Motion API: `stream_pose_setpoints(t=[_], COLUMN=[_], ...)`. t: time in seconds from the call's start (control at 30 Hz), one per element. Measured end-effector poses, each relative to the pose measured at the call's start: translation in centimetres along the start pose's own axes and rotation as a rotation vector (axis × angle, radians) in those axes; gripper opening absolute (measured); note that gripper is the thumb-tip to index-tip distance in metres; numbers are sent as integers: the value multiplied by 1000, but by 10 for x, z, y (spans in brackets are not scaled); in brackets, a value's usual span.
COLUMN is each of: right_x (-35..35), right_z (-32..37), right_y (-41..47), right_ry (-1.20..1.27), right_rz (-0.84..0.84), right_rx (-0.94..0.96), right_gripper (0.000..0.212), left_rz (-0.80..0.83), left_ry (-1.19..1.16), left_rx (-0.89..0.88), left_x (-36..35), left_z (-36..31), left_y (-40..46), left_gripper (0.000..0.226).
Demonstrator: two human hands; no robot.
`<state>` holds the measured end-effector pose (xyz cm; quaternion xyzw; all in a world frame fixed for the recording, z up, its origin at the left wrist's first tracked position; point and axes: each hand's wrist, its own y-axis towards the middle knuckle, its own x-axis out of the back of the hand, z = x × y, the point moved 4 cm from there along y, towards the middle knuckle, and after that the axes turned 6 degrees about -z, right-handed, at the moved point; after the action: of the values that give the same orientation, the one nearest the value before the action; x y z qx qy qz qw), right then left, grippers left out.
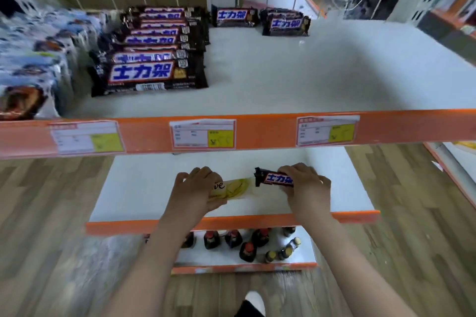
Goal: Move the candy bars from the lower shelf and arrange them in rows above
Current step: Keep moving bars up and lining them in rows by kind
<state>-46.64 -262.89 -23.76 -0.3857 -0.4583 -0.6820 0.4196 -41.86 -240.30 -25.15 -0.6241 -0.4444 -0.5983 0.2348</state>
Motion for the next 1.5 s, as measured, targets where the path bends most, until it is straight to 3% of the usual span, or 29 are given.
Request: stream_pose_setpoints(t=[0.2, 0.43, 0.83, 1.1, 1.33, 1.5], right_x=[56, 96, 158, 199, 232, 239], right_z=[23, 38, 69, 85, 94, 93], right_y=[-19, -48, -65, -53, -21, 8], right_ry=[-47, 34, 83, 90, 57, 36], right_rz=[78, 135, 10, -190, -341, -352], right_rx=[-8, -48, 57, 166, 266, 277], right_gripper=[33, 40, 34, 41, 42, 48], left_rz=[48, -26, -217, -339, -376, -379], left_ry=[48, 107, 34, -6, -41, -20], left_rx=[53, 63, 87, 63, 73, 70], left_x=[58, 107, 168, 219, 263, 277], left_z=[-13, -22, -34, -37, -33, -33], left_y=[-25, -52, -80, -75, -45, -19], left_gripper=[38, 48, 48, 43, 45, 43])
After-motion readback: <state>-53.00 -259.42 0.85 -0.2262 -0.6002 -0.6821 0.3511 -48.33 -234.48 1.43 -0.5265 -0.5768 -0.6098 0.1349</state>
